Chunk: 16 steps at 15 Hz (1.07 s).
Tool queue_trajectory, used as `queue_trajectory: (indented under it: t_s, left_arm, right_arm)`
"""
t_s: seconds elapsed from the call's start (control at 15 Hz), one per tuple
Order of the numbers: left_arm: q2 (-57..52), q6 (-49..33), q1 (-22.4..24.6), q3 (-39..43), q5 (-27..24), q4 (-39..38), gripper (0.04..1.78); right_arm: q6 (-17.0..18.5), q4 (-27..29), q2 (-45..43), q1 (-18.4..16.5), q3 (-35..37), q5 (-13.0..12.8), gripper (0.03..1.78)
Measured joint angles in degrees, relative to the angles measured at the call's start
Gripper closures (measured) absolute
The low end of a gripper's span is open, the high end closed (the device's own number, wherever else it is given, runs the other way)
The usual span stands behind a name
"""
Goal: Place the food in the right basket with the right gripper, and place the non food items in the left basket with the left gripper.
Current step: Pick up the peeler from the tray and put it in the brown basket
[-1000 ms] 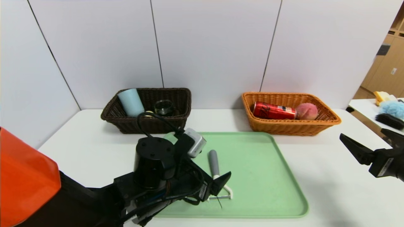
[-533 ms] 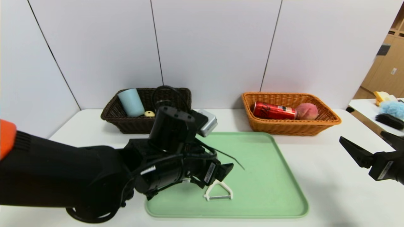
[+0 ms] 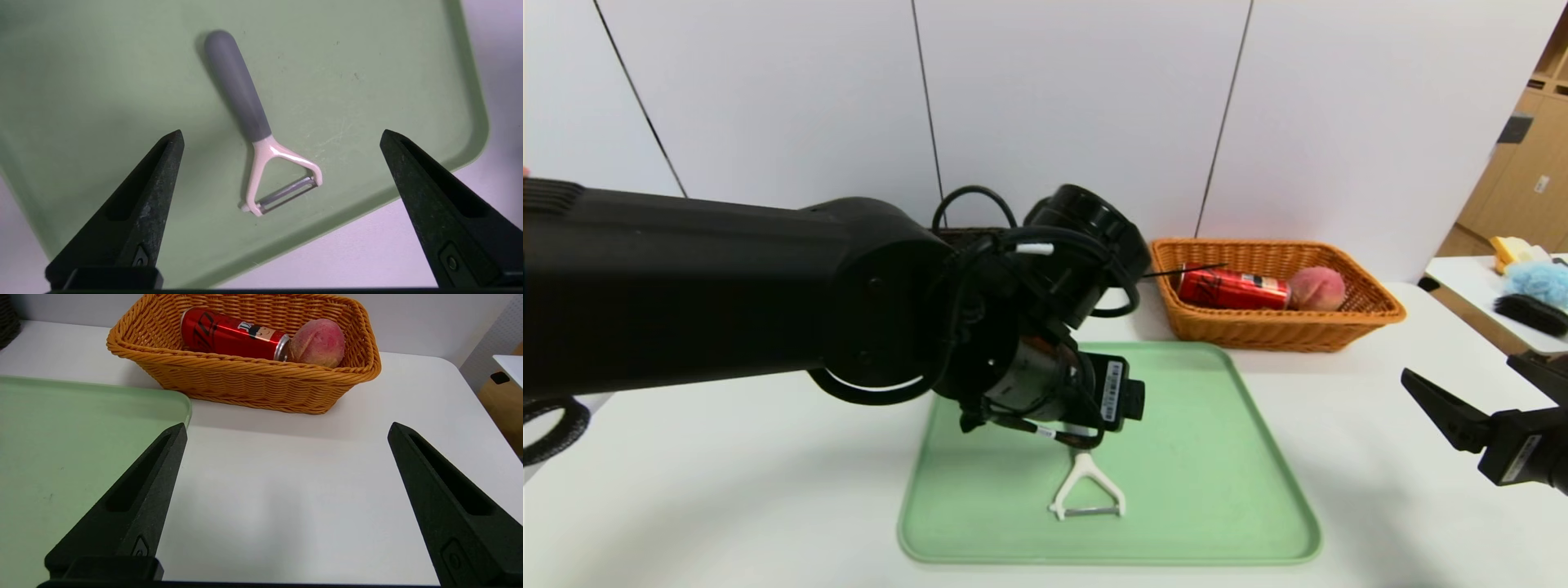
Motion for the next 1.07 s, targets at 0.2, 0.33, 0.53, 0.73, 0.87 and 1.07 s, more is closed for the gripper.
queue_trajectory:
  t_s: [0.2,0.33,0.53,0.73,0.87,1.07]
  left_arm:
    - [2.73,-6.01,-1.12,-1.04,2.13,0.56,0.13]
    - [4.24,-7.41,-1.29,-1.34,2.18,0.34,0.13]
    - [7.02,-7.94,-0.93,-1.56,2.24,0.26,0.13]
    - [9.48,-7.46,0.11,-2.56,2.24,0.26,0.13]
    - [10.72,-7.49,1.29,-3.8,2.24,0.39,0.13]
    - [12.0,-7.59,2.29,-4.38,2.21,0.33,0.13]
  right_arm:
    - [0.17,-0.09,-0.07,-0.02,0.05,0.04,0.11]
    - [0.16,-0.09,-0.16,-0.02,0.05,0.3,0.11]
    - [0.17,-0.05,-0.51,-0.02,0.11,0.37,0.11]
    - [0.22,-0.05,-0.73,-0.02,0.44,0.39,0.11]
    - [0.2,0.0,-0.85,-0.02,0.85,0.41,0.11]
    - [0.2,-0.02,-1.15,-0.02,1.34,0.41,0.11]
